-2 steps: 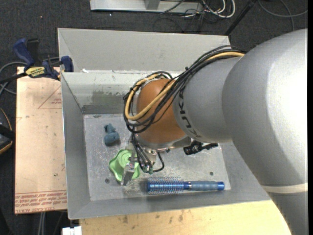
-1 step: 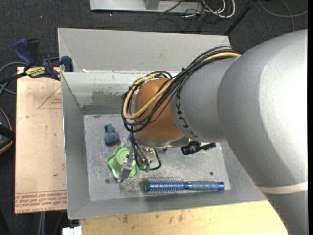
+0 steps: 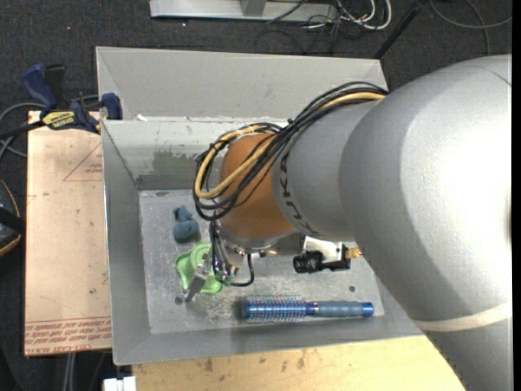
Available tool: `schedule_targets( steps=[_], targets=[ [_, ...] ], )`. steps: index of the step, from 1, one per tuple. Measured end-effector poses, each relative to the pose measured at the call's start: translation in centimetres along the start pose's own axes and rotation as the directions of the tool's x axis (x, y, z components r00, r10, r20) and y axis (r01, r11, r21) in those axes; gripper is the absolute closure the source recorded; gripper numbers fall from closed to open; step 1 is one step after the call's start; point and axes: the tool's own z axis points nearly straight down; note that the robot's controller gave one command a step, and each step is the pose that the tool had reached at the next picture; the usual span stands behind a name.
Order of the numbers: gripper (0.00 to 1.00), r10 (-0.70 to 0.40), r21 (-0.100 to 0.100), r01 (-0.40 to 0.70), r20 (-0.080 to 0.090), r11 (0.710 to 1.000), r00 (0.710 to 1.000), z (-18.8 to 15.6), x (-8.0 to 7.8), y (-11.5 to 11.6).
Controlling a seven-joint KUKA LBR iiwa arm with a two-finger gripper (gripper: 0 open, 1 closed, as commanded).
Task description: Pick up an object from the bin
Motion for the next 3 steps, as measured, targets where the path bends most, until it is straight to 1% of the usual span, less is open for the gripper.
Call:
schedule_targets(
  steps=[1, 2, 3],
  targets=[
    [1.0, 0.002, -0.002, -0.002, 0.001, 1.0, 1.0, 0.0, -0.1, 0.0],
    [1.0, -0.001, 0.012, 0.001, -0.002, 1.0, 1.0, -10.5, -0.3, 0.4],
    [1.0, -0.004, 0.017, 0.004, -0.007, 1.0, 1.0, -10.8, -0.3, 0.5]
  ],
)
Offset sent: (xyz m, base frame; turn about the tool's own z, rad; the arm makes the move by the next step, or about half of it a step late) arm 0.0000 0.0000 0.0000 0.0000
